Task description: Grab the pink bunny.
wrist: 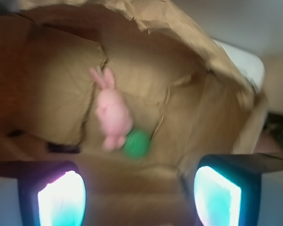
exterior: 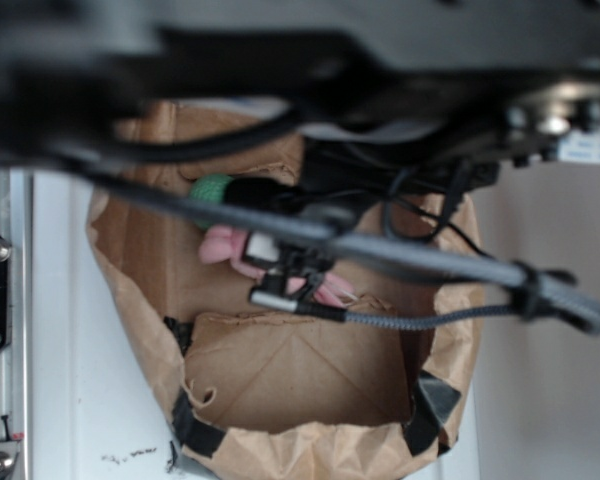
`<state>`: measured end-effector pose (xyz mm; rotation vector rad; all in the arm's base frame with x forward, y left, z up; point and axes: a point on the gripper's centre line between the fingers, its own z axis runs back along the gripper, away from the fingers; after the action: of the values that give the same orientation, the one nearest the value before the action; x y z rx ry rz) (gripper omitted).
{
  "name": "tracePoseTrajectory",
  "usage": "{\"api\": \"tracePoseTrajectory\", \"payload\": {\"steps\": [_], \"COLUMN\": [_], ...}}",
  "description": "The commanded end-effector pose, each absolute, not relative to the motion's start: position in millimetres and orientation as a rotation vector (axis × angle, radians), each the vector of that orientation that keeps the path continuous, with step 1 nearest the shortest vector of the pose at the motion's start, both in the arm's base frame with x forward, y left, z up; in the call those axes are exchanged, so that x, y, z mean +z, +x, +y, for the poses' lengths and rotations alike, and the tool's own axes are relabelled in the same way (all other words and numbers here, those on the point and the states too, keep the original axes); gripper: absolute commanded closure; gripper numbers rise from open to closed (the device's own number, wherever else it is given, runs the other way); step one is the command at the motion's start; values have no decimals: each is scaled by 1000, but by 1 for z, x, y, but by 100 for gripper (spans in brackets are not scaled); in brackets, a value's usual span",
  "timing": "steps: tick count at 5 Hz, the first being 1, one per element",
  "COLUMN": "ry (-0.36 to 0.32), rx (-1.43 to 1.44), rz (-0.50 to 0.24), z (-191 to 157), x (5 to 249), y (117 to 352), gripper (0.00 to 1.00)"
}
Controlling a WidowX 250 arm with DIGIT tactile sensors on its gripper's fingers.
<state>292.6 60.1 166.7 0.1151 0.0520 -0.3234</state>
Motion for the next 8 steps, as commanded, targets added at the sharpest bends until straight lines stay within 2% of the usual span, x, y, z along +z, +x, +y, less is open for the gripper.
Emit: {"api": "tracePoseTrajectory", "payload": {"steps": [1,2,3,4,7,8], "ry": [128,81,71,121,121,93], "rx": [-580,-652,-668,-692,-692,-765], "rz": [-56,-82,-108,-140,-140,-154], "z": [37,21,10,3,3,-1], "x": [155,153,151,152,152,140], "y": [290,265,253,250,250,243], "gripper": [0,0,0,0,0,0]}}
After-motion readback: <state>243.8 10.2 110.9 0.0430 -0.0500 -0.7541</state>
